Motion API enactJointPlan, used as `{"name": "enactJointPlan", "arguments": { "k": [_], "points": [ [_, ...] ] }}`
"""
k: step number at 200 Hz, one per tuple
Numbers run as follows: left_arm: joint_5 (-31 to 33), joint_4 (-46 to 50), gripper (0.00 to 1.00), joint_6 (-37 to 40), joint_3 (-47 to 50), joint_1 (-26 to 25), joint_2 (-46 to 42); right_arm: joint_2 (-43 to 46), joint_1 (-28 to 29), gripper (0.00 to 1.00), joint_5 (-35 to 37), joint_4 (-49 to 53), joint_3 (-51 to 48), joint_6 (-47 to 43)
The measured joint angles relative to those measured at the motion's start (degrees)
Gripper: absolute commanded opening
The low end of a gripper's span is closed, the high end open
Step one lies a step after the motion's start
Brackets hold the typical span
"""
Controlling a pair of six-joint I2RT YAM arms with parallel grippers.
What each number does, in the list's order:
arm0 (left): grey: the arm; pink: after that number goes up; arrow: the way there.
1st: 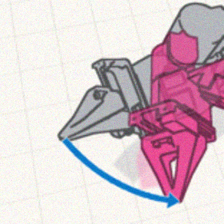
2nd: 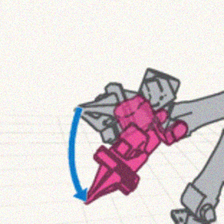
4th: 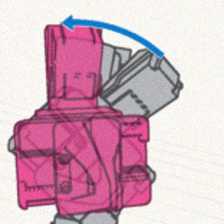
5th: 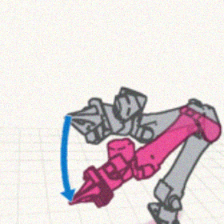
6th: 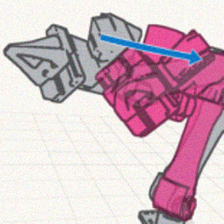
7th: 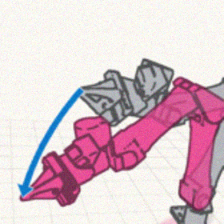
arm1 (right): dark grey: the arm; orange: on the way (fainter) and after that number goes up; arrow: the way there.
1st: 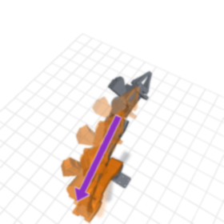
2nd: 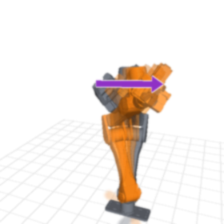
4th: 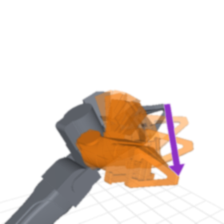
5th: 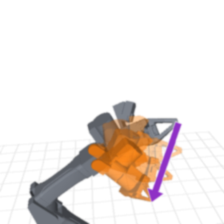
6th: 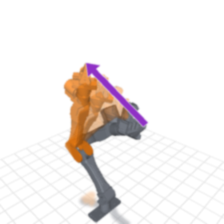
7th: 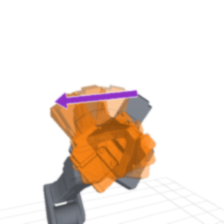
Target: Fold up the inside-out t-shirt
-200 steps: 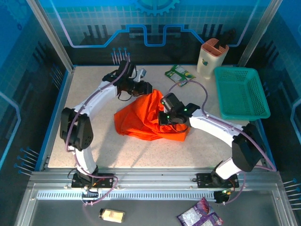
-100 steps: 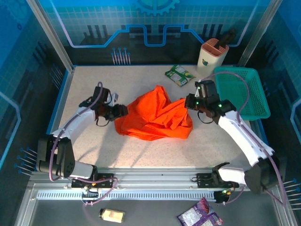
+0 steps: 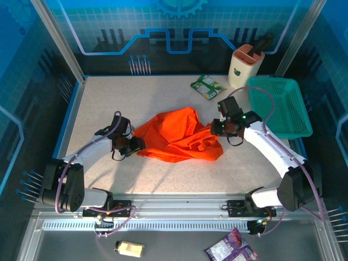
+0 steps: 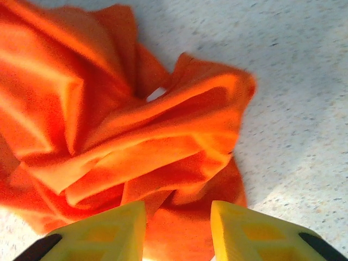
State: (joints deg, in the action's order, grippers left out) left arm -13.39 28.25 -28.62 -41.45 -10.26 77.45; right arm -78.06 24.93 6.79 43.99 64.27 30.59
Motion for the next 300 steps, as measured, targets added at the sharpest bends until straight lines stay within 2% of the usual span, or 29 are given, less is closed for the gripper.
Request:
{"name": "enactJointPlan", "arguments": {
  "k": [34,49,80,99,112,141,147,153,171,204,247,300],
  "points": [
    [3.82,0.24,0.46,-1.01,1.27,0.02,-1.14,-0.7,8.92,0.42,1.29,1.62,-0.02,1.36],
    [4.66,0.42,0.46,-1.46,2.12,0.0,-2.36,-3.58,11.93,0.43,1.6,1.53,0.17,2.05],
    [4.57,0.0,0.45,-1.86,3.91,0.0,-2.8,-13.42,14.49,0.49,3.5,1.22,1.84,2.47],
    [4.04,-0.57,0.45,-2.67,5.01,0.0,-2.51,-18.71,14.84,0.49,5.29,1.22,3.58,2.56],
    [3.63,-1.49,0.45,-3.04,5.46,0.0,-1.86,-21.14,14.84,0.41,6.64,1.2,4.74,2.34],
    [3.15,-3.72,0.35,-3.34,5.66,0.0,0.63,-22.77,14.84,0.05,9.68,1.84,7.3,1.51],
    [3.06,-4.15,0.33,-3.45,5.66,0.0,1.14,-22.53,14.82,0.0,10.19,1.9,7.78,1.36],
    [3.04,-4.57,0.3,-3.78,5.66,0.0,1.55,-22.08,14.82,0.0,10.71,1.84,8.17,1.29],
    [2.99,-5.68,0.23,-4.24,5.64,0.0,2.12,-19.12,14.53,0.0,11.32,1.97,8.66,0.02],
    [2.32,-8.0,0.0,-4.39,5.51,0.02,2.36,-11.47,12.35,0.0,11.04,3.17,11.08,-1.14],
    [2.16,-6.78,0.0,-2.82,-0.96,0.63,2.32,-4.37,7.58,0.0,9.62,5.03,16.92,-3.13],
    [1.07,-2.54,0.0,2.01,-24.0,8.7,0.26,-2.19,-0.92,0.0,9.09,10.47,36.35,-9.09]
  ]
}}
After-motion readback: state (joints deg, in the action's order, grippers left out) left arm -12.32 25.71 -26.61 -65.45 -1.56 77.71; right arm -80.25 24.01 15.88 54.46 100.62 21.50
